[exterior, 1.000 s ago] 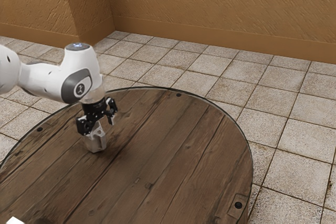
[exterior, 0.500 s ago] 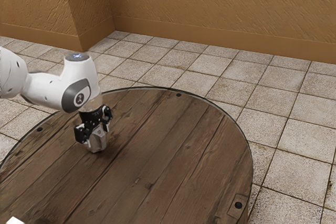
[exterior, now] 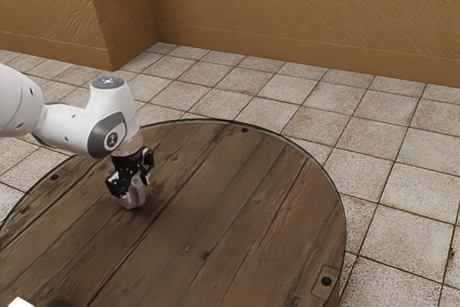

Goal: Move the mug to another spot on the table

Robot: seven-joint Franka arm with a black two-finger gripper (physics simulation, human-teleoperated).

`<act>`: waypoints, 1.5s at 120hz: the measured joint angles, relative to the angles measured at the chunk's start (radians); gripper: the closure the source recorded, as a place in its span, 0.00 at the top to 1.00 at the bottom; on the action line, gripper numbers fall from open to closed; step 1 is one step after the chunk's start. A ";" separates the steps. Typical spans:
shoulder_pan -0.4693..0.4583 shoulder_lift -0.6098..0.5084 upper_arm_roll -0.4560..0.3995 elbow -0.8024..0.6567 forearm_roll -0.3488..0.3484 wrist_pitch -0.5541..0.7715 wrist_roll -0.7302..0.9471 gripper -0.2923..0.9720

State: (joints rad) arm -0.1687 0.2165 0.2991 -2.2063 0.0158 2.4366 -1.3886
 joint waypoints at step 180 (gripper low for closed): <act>-0.036 -0.174 -0.142 -0.140 0.597 0.034 -0.165 0.23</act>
State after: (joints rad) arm -0.2052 0.0421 0.1568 -2.3465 0.6132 2.4707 -1.5540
